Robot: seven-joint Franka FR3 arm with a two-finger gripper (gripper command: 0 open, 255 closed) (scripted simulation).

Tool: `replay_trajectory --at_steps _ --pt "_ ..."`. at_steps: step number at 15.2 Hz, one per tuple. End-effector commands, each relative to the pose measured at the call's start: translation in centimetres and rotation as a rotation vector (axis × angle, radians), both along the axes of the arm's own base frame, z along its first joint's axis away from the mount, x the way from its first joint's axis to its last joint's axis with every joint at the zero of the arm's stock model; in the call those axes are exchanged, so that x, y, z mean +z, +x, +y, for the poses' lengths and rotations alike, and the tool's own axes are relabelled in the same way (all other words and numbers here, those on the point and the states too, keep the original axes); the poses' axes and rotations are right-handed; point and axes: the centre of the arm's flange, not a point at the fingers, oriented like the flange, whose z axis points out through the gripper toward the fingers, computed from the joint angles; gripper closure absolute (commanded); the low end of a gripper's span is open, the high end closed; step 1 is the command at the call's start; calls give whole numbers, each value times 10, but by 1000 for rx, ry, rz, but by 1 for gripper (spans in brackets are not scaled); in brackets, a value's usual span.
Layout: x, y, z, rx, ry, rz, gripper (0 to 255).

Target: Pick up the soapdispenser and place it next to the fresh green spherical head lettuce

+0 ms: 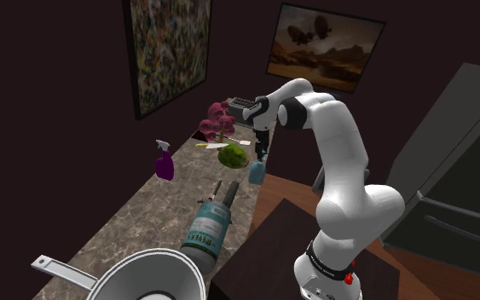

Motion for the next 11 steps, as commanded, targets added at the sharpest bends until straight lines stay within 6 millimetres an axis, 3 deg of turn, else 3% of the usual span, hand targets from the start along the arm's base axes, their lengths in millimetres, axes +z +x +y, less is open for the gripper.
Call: replay_trajectory --at_steps 1,3,11 --pt "19 6 0 0 0 0 0" --pt "41 14 -3 0 0 0 0" --pt "41 14 -3 0 0 0 0"
